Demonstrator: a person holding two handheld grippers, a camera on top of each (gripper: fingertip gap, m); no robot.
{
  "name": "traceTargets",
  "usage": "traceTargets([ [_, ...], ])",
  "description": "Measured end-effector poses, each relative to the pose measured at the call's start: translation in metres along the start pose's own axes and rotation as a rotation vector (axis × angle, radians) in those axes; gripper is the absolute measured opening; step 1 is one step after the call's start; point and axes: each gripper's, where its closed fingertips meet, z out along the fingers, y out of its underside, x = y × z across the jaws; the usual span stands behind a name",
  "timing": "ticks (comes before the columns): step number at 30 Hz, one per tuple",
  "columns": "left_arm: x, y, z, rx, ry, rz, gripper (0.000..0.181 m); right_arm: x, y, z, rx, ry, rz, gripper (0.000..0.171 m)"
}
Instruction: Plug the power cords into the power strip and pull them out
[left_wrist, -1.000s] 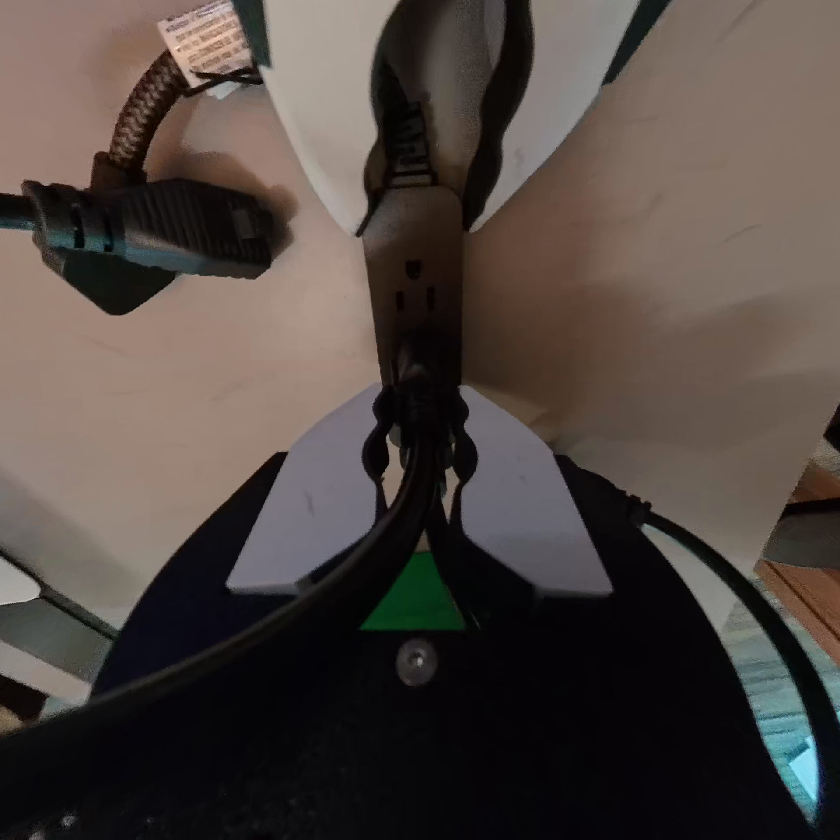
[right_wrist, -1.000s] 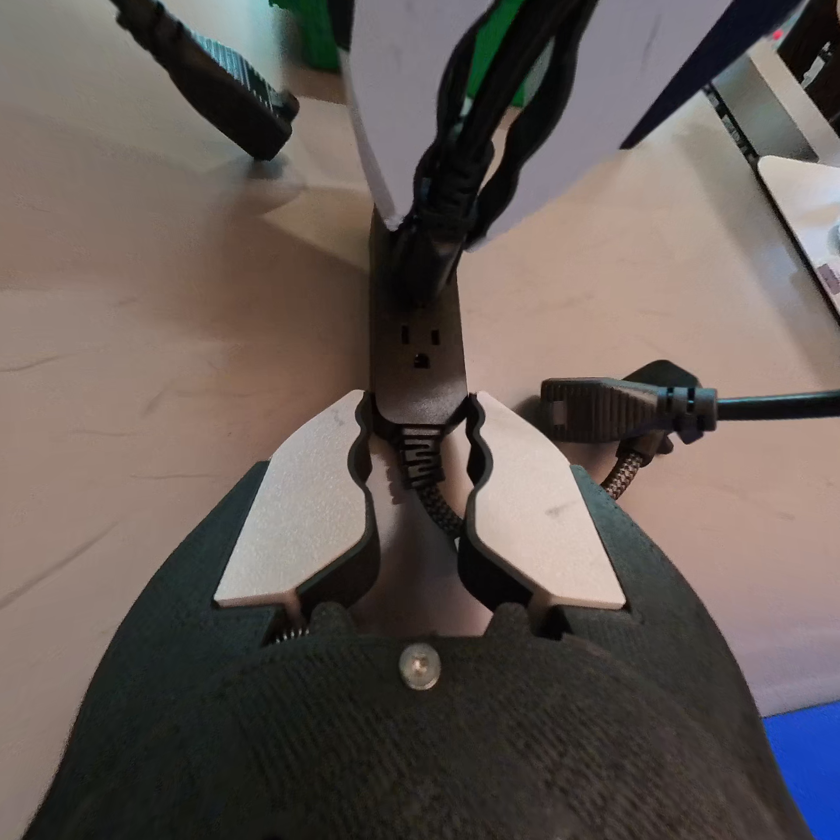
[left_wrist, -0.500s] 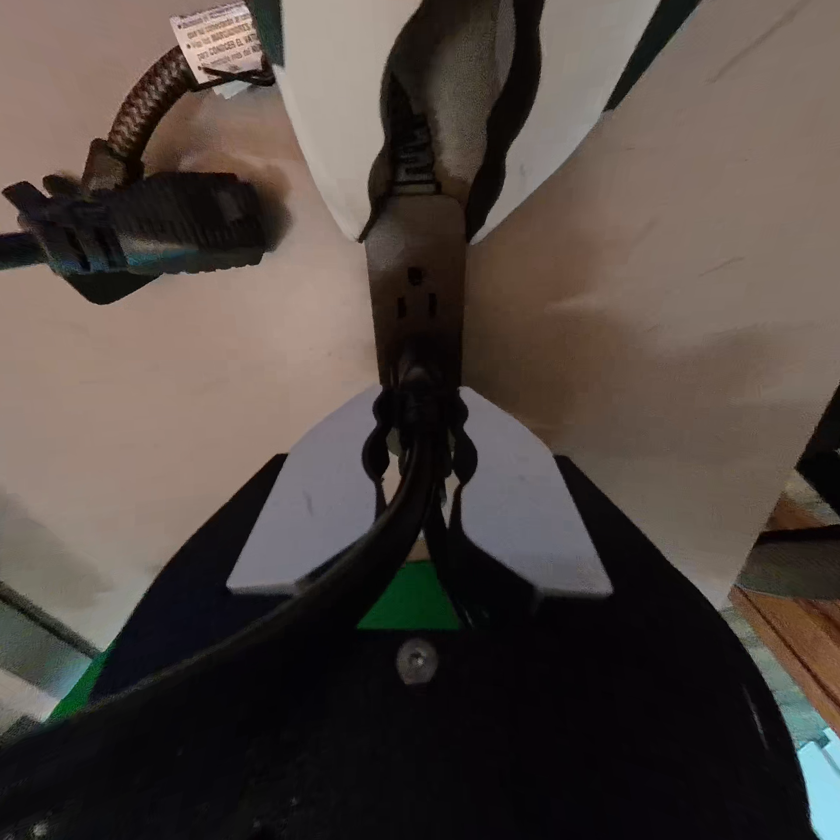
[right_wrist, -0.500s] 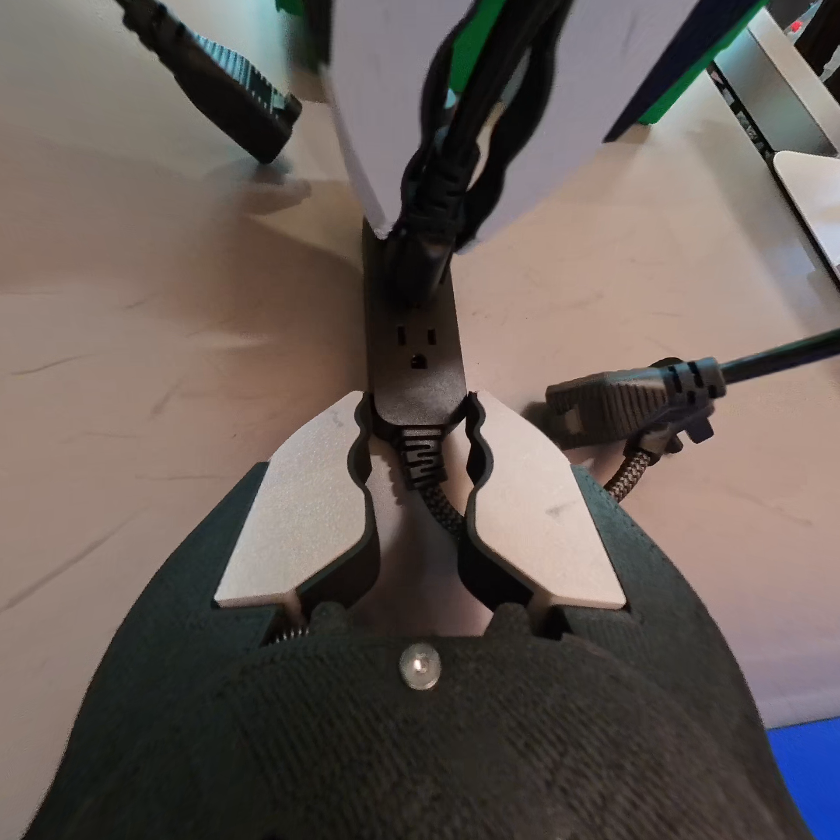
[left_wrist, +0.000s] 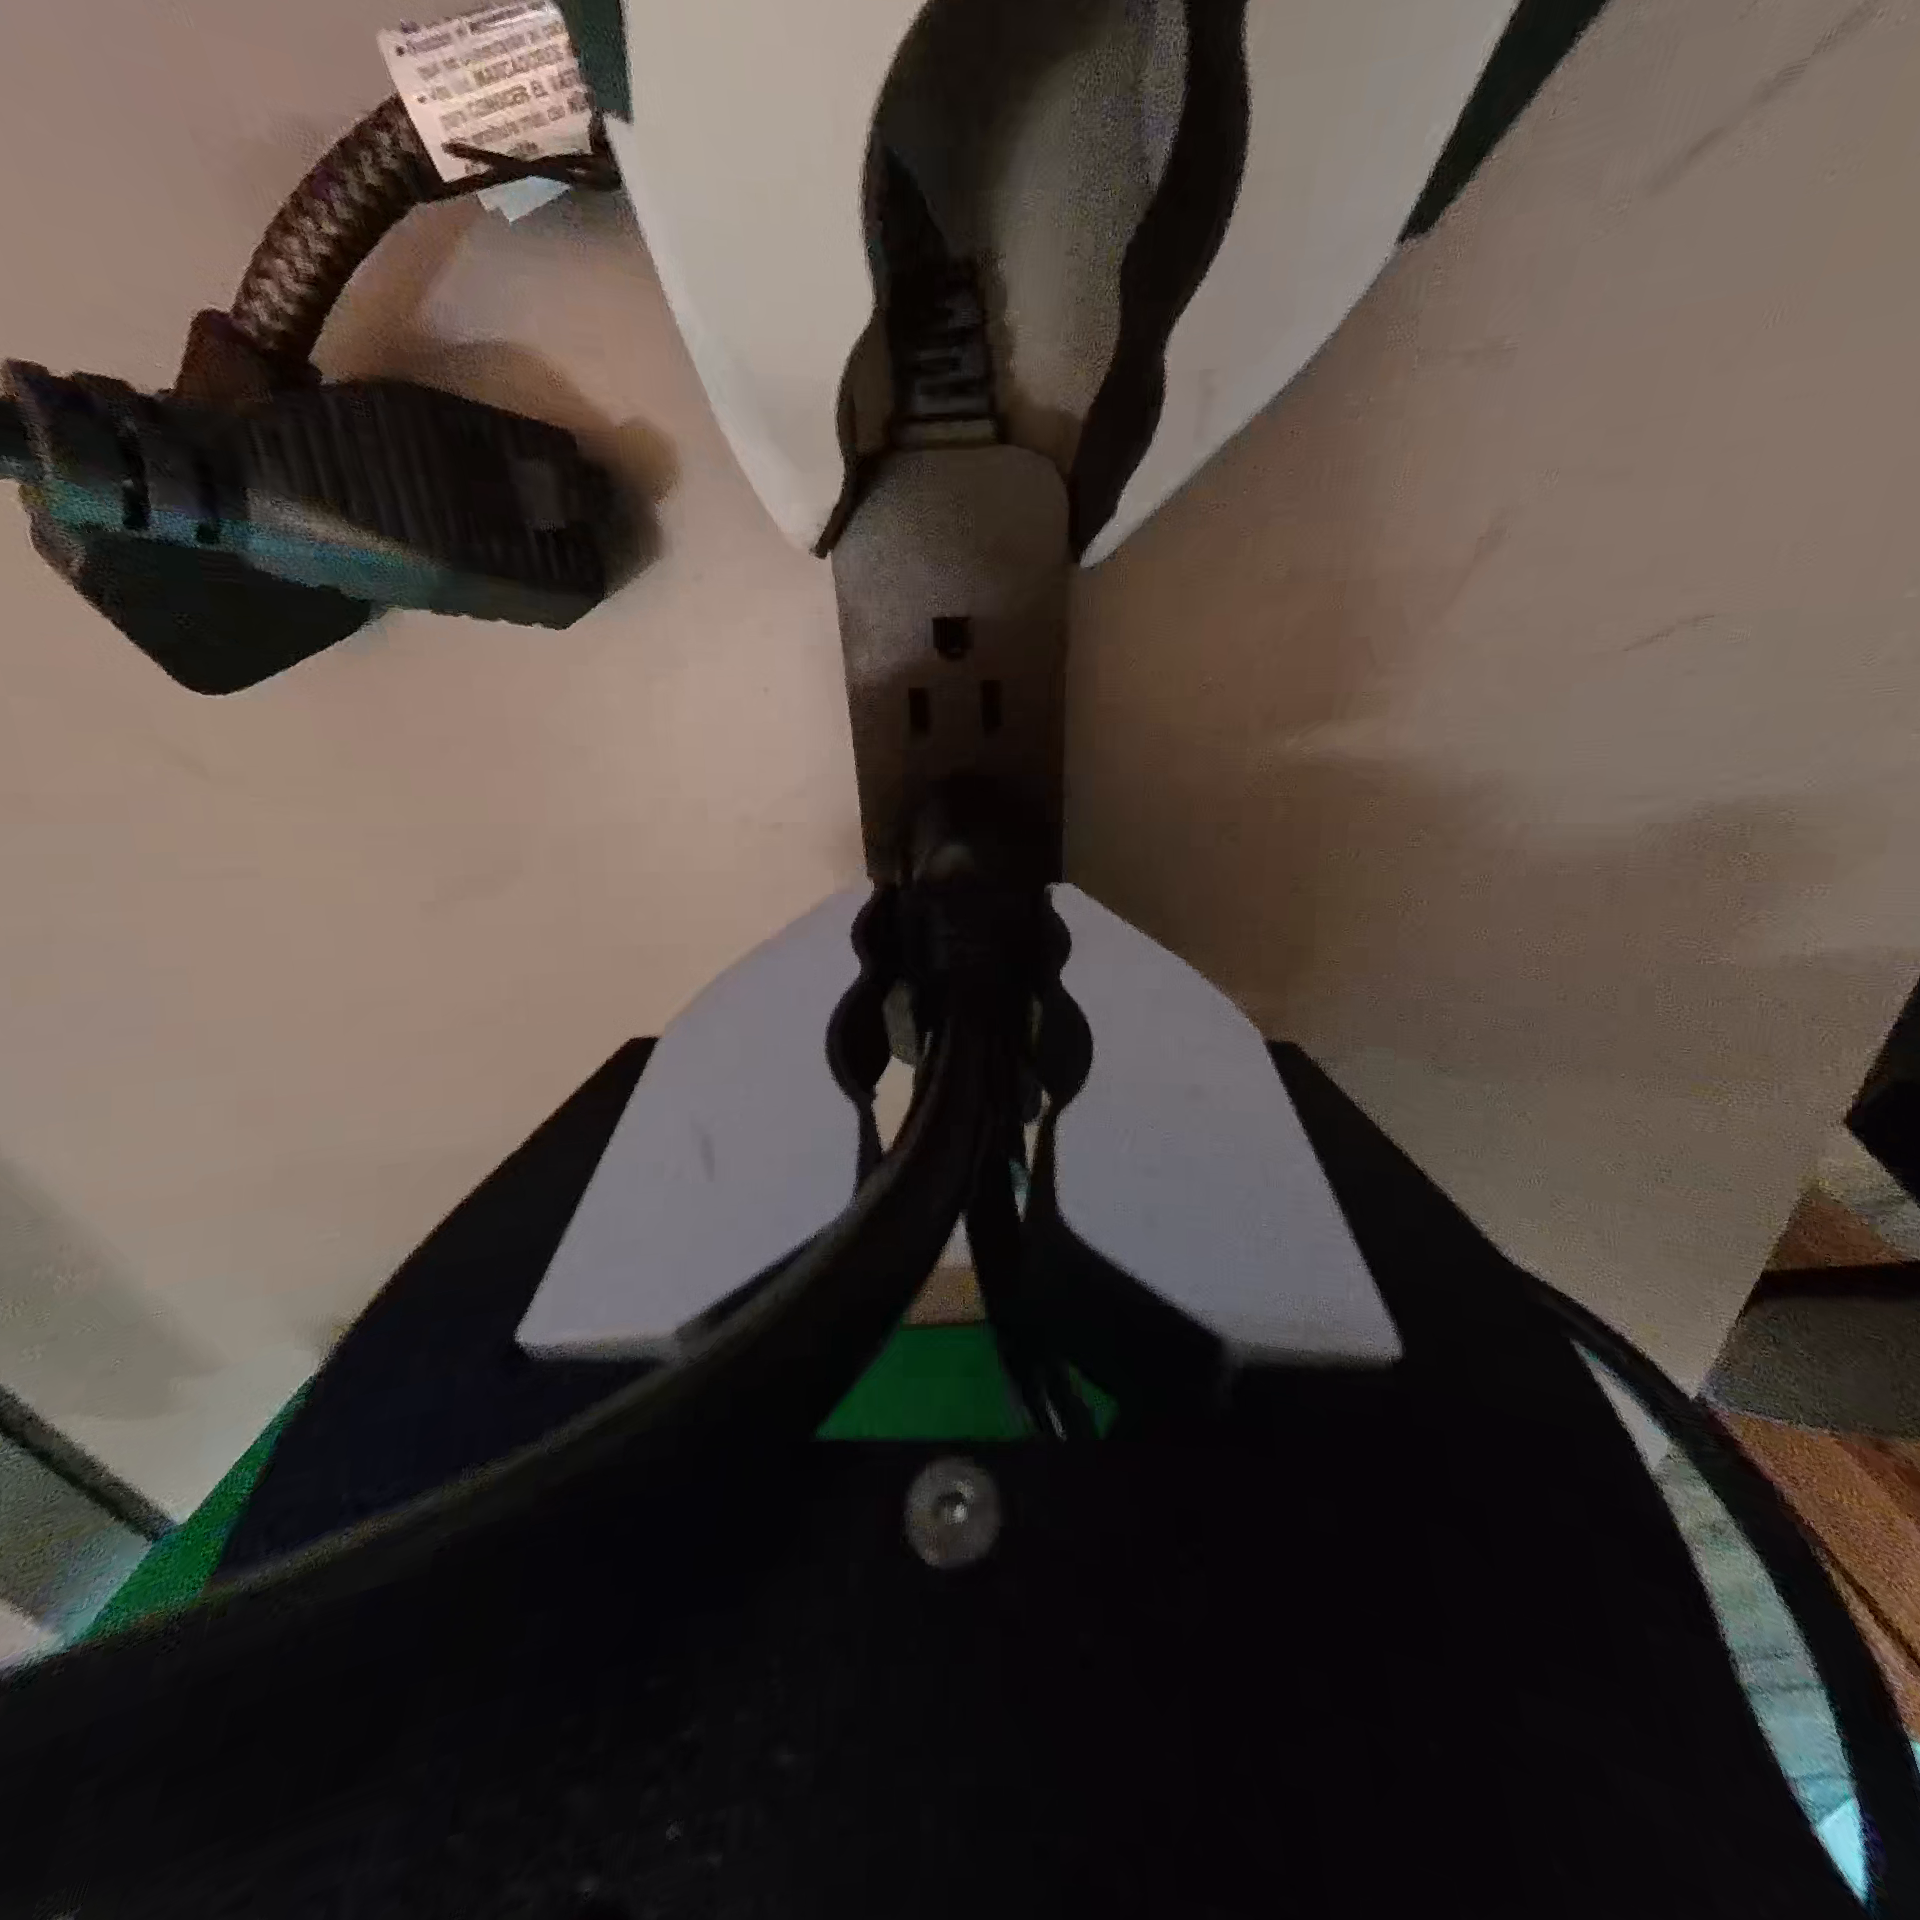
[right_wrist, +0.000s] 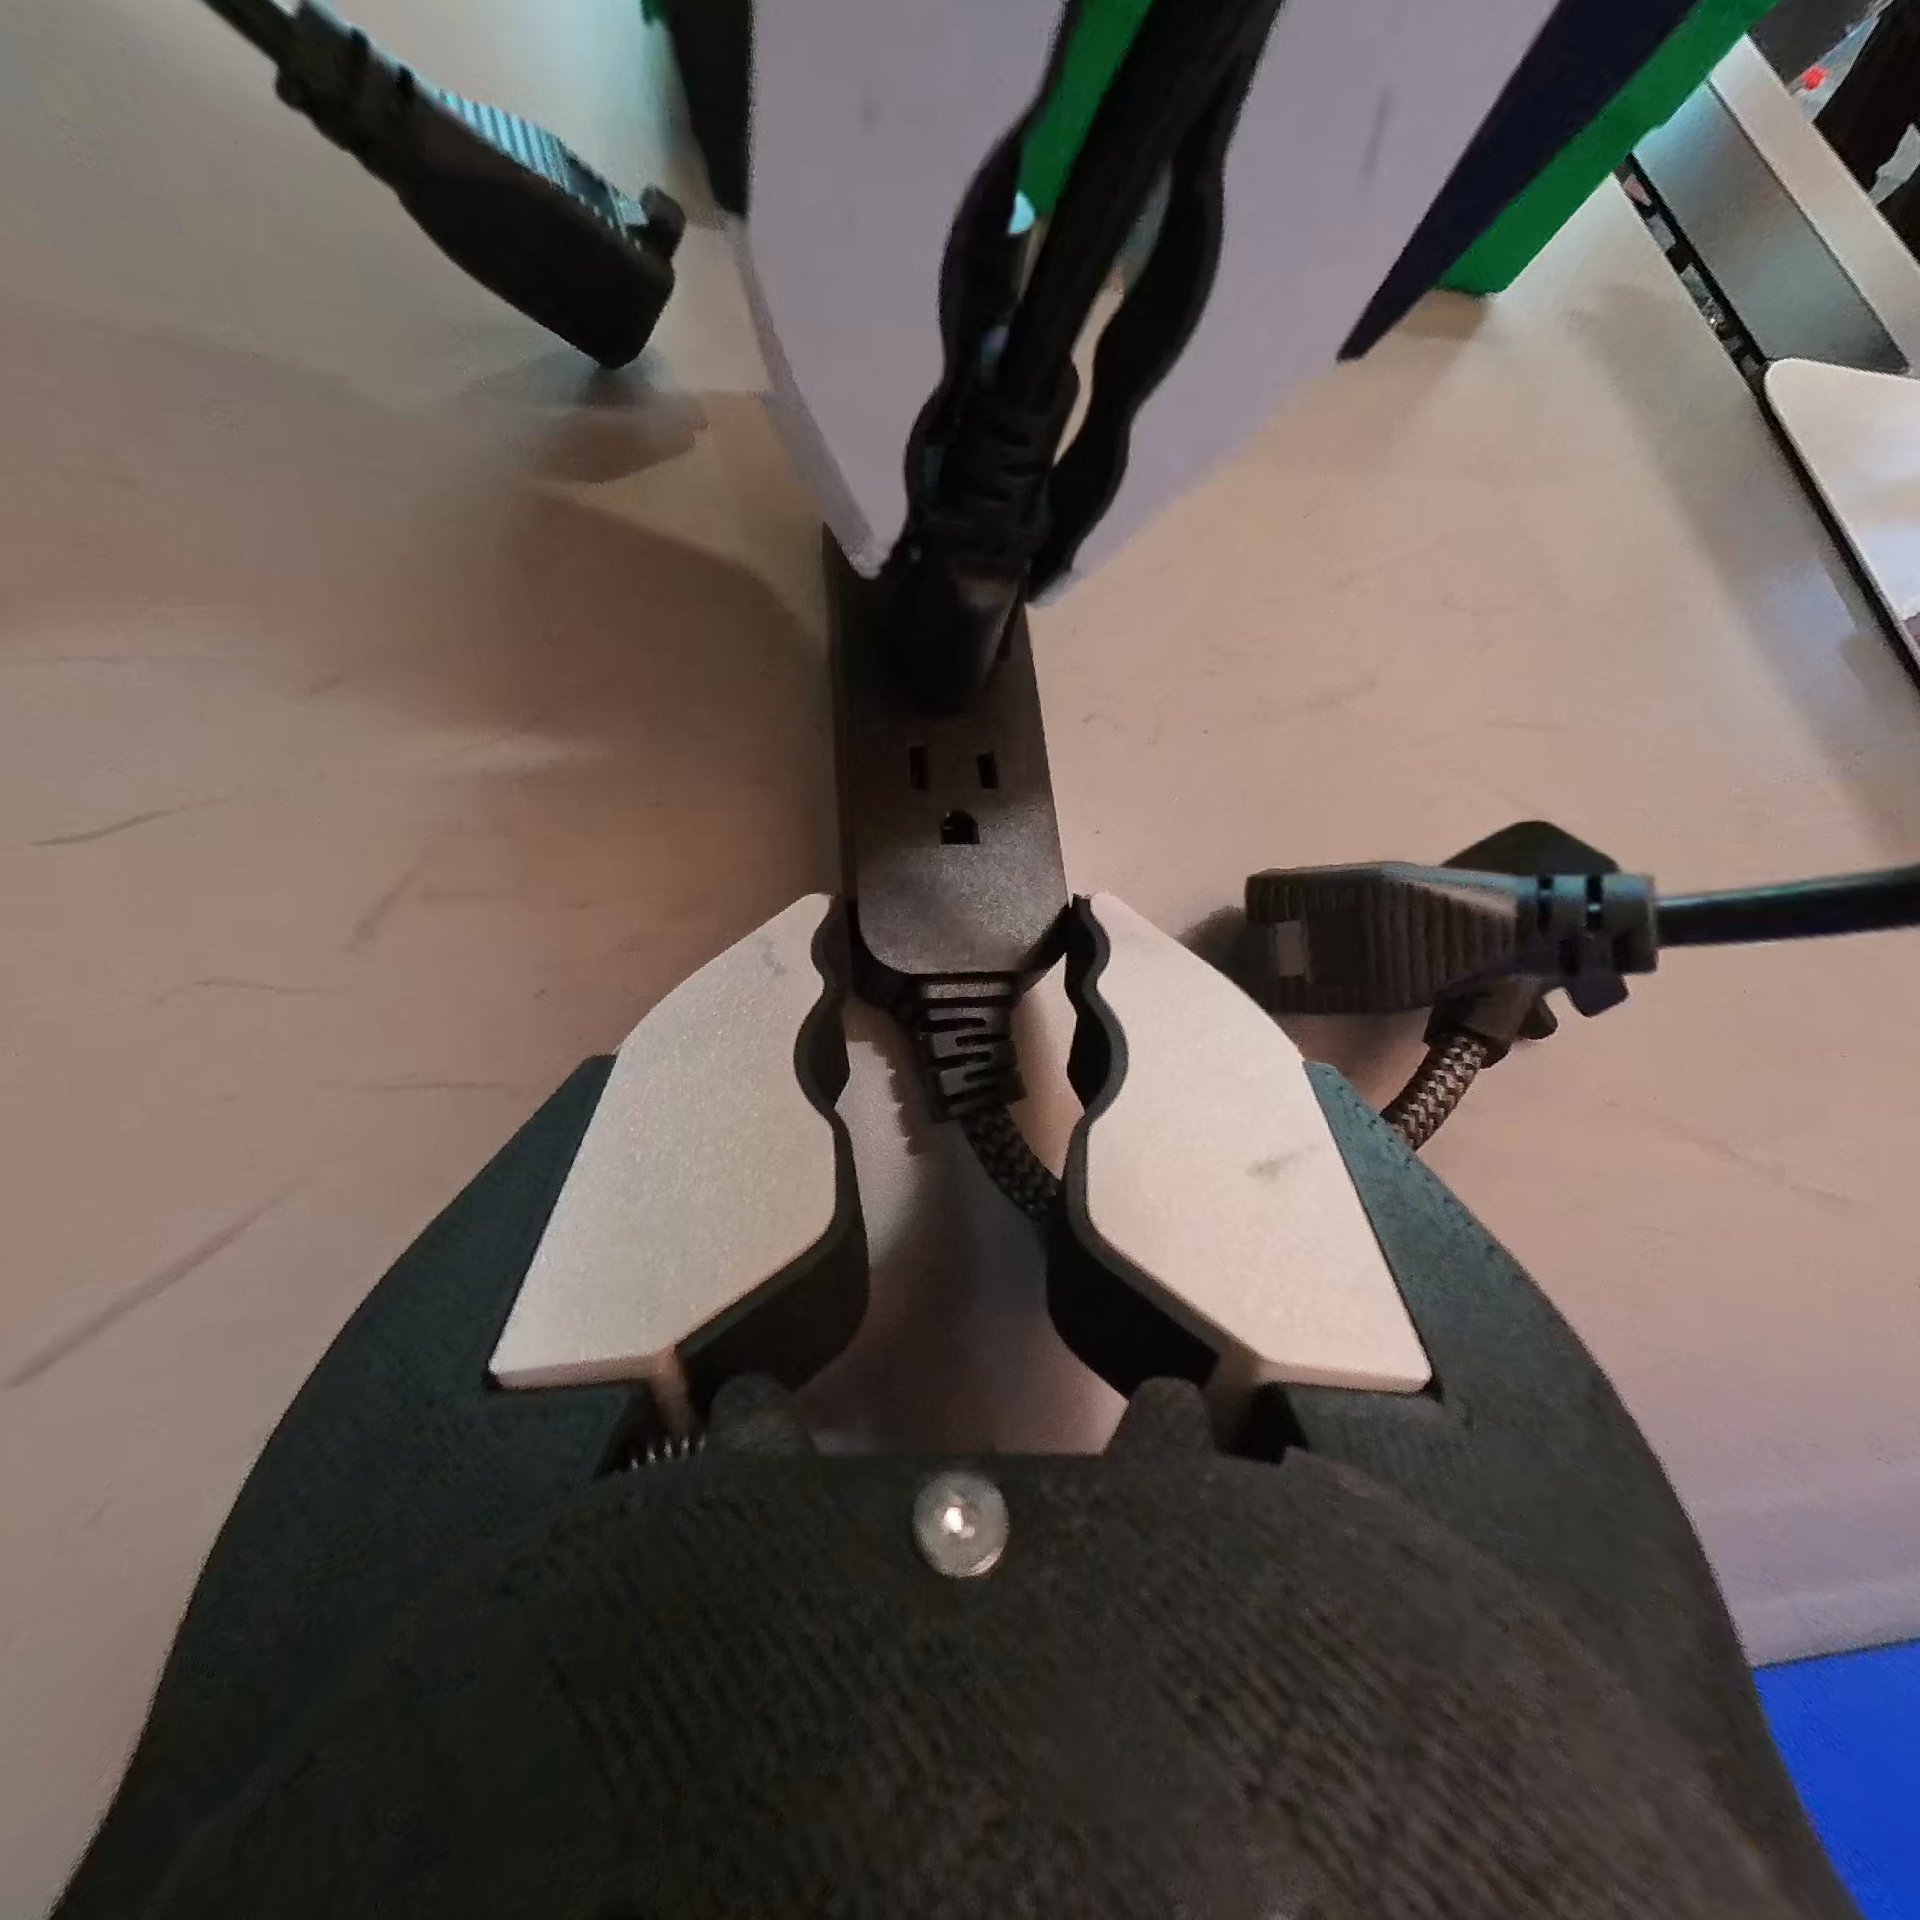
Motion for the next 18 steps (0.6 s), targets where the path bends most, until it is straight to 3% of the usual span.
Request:
traceTargets([
  [14, 0.004, 0.005, 0.011, -0.072, -0.081, 0.066, 0.028, 0.0, -0.002, 0.001, 0.005, 0.015, -0.029, 0.041],
  [16, -0.003, 0.011, -0.001, -0.127, -0.163, 0.115, 0.035, -0.002, -0.002, 0.0, 0.002, 0.009, -0.026, 0.041],
  [18, -0.003, 0.006, -0.024, -0.068, -0.179, 0.089, 0.034, -0.002, -0.002, 0.0, 0.001, 0.002, -0.018, 0.041],
])
